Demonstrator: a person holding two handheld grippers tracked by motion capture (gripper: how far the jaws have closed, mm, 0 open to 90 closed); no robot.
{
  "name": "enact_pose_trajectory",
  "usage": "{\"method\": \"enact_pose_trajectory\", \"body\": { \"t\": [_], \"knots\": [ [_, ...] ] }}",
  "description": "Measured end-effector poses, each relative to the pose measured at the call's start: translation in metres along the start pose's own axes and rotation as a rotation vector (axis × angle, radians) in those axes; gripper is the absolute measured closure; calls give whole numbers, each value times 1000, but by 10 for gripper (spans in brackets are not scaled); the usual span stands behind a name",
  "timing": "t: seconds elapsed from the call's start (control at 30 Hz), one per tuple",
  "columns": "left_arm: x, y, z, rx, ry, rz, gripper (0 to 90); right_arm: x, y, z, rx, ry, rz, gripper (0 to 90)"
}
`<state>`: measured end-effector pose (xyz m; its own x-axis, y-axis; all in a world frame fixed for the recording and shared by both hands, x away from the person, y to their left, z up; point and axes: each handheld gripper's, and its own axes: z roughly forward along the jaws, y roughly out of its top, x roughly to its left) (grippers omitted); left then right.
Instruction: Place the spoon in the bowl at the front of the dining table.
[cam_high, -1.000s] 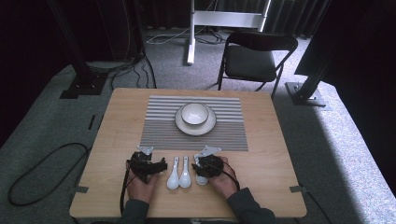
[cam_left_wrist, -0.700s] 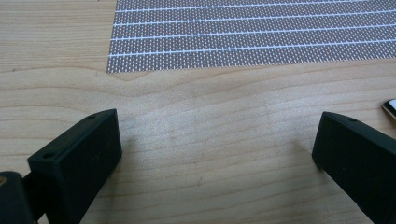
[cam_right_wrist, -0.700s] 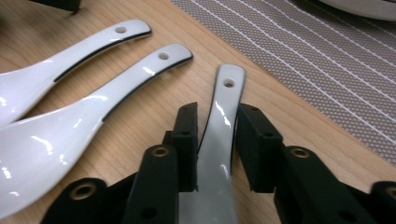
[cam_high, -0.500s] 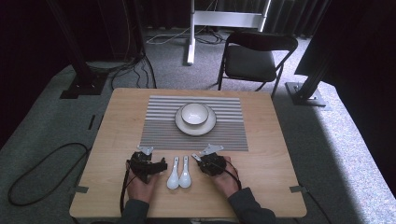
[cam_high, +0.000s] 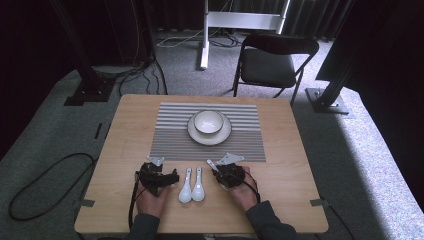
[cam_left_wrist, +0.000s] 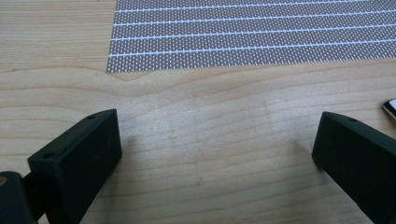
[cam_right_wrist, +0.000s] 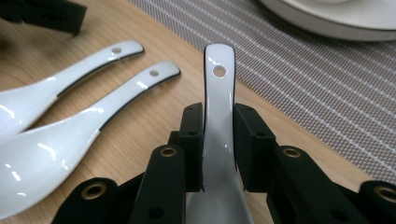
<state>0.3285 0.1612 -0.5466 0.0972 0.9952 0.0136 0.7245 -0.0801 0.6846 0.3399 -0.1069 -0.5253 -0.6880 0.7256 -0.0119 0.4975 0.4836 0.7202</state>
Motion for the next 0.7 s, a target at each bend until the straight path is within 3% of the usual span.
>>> {"method": "enact_pose_trajectory", "body": {
  "t": [0.3,0.7],
  "knots": [
    [0,0,0,-1,0,-1,17,-8,2,-11,-82,15,37,739],
    [0,0,0,-1,0,-1,17,-10,8,-27,-148,12,16,742]
  ]
}}
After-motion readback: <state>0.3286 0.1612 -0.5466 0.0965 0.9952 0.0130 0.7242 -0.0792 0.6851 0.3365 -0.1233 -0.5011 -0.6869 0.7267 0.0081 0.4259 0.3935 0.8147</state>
